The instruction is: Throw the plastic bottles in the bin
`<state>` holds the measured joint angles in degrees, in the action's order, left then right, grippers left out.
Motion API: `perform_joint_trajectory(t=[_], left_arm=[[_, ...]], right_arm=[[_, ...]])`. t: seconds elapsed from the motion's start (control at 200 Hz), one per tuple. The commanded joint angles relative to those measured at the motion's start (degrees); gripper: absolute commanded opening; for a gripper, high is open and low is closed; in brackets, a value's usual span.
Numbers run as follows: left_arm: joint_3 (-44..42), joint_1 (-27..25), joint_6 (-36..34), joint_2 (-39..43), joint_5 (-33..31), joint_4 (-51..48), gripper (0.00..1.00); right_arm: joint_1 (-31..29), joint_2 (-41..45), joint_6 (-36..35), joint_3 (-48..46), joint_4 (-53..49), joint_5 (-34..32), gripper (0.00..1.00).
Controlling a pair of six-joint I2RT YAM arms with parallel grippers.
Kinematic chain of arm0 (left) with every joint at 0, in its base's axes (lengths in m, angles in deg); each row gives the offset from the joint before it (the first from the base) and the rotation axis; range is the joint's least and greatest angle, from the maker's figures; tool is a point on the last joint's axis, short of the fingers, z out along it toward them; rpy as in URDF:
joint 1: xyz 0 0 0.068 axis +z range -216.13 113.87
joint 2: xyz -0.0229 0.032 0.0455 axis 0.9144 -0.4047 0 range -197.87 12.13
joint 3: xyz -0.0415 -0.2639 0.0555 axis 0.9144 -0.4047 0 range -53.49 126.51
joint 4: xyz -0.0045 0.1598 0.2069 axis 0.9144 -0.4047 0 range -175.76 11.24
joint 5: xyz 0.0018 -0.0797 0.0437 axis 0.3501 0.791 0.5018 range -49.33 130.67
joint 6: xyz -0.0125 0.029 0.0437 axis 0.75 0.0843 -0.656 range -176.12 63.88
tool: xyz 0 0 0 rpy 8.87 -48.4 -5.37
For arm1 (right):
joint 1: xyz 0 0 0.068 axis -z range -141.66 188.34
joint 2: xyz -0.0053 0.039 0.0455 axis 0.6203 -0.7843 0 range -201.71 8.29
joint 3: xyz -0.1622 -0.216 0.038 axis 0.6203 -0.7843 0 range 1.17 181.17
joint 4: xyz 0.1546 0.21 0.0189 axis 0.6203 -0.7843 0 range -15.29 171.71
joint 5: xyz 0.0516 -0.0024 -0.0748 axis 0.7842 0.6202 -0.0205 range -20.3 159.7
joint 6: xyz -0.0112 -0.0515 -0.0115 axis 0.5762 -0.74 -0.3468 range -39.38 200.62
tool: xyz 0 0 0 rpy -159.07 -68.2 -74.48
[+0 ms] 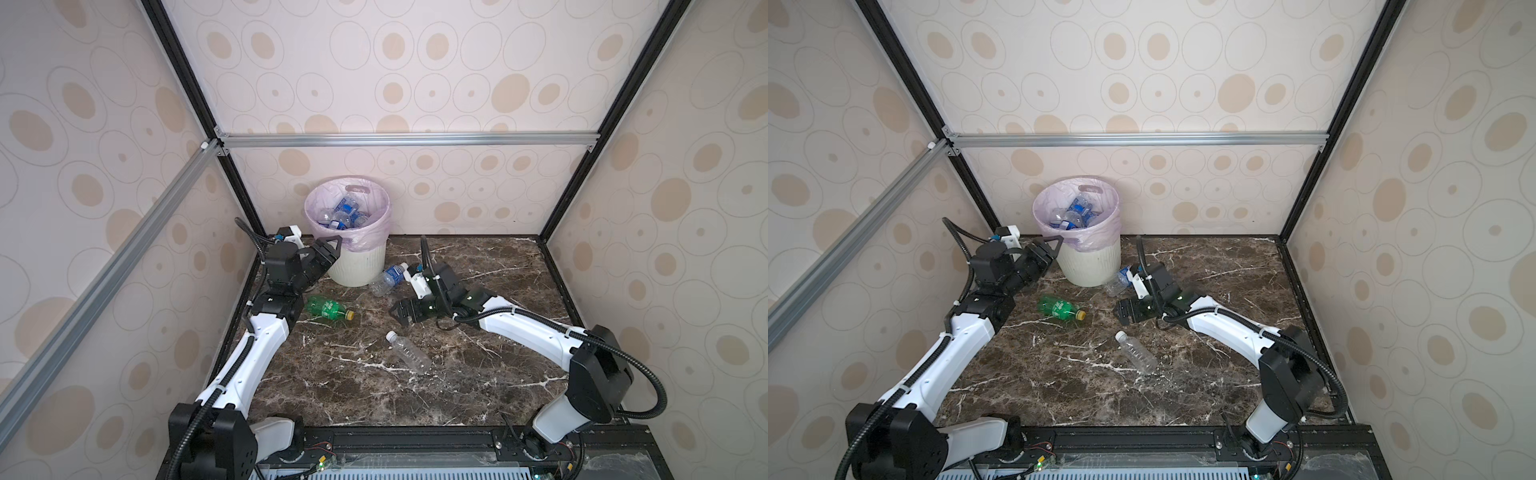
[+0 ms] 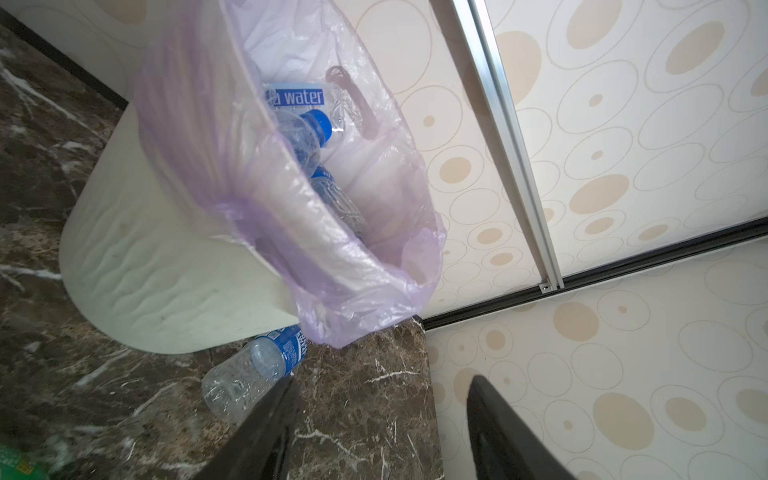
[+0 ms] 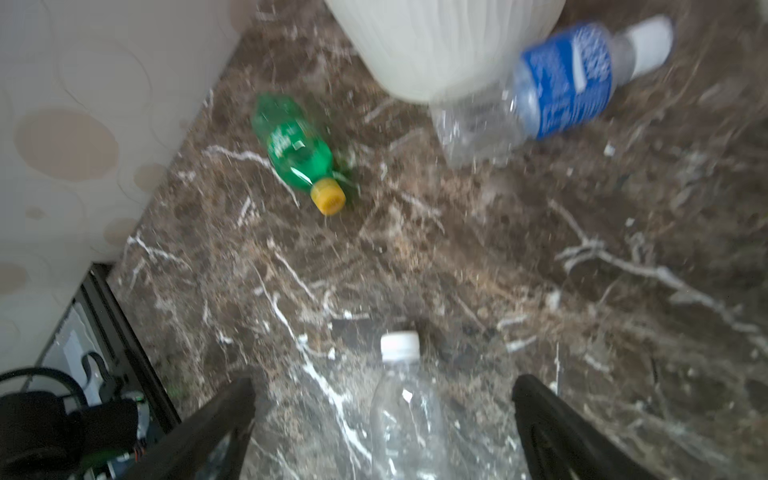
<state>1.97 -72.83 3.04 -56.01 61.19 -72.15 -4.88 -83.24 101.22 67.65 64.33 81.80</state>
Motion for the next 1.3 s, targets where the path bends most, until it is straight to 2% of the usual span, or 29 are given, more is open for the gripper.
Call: perform_joint_trajectory(t=[0.0, 0.145, 0.3, 0.795, 1.0, 1.295], left_arm=[[-2.3, 0.5, 0.2, 2.5, 0.5, -0.3, 0.72], [-5.6, 0.5, 1.6, 4.0, 1.1, 0.5, 0.85], [-7.4, 0.5, 2.6, 4.6, 2.5, 0.4, 0.99], [-14.7, -1.1, 5.3, 6.6, 4.6, 1.5, 0.99], [-15.9, -4.2, 6.9, 5.2, 4.6, 3.2, 0.99], [-17.0, -11.1, 11.2, 0.5, 5.4, 8.9, 0.99]], right_arm=[[-2.9, 0.9, -0.4, -3.6, -4.2, -0.6, 1.00], [-3.6, 2.7, -0.6, -9.0, -5.2, -2.6, 1.00], [-3.7, 3.4, -2.4, -12.3, -6.1, -5.6, 0.95], [-4.0, -1.0, -4.1, -16.4, -2.8, -4.8, 0.72], [-4.1, -2.4, -3.3, -15.1, -2.6, -4.6, 0.58], [-4.2, -0.3, -1.9, -6.4, -7.4, -5.1, 0.54]])
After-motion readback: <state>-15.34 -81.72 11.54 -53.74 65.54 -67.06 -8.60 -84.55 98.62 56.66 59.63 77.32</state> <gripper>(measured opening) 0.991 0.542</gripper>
